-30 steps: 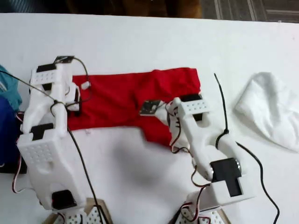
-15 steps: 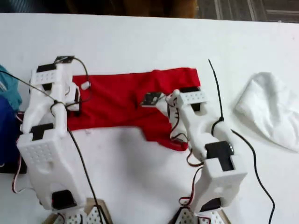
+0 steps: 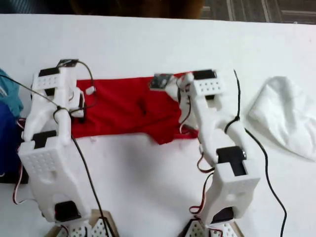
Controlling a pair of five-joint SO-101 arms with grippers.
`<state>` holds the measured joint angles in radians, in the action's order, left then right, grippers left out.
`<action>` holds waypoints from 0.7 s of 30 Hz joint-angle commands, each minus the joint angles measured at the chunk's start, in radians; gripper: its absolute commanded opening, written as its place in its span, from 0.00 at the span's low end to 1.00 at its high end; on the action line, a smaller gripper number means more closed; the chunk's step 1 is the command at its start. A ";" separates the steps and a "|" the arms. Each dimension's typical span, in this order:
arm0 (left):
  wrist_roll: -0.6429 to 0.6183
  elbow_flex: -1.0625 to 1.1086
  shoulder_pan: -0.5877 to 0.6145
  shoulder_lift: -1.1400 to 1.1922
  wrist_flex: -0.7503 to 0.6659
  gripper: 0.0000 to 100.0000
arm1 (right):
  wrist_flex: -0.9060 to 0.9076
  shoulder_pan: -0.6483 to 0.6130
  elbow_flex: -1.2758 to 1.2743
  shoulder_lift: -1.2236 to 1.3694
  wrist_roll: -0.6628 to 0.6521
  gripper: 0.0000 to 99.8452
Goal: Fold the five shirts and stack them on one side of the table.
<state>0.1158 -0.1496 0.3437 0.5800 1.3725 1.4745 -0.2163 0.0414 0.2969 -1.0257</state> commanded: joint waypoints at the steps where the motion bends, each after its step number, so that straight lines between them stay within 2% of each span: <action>1: 0.000 0.008 -0.002 0.003 -0.011 0.12 | 0.019 0.004 0.118 -0.001 -0.002 0.02; 10: 0.000 0.008 -0.002 0.003 -0.011 0.12 | -0.085 -0.059 0.181 0.008 0.138 0.02; 17: 0.000 0.008 -0.002 0.003 -0.009 0.12 | -0.268 -0.125 0.189 0.128 0.141 0.02; 21: 0.000 0.008 -0.002 0.003 -0.008 0.12 | -0.332 -0.120 0.189 0.160 0.146 0.02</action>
<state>0.1158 -0.1496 0.3437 0.5800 1.3725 1.1953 -0.3330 0.1887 0.4580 -0.8968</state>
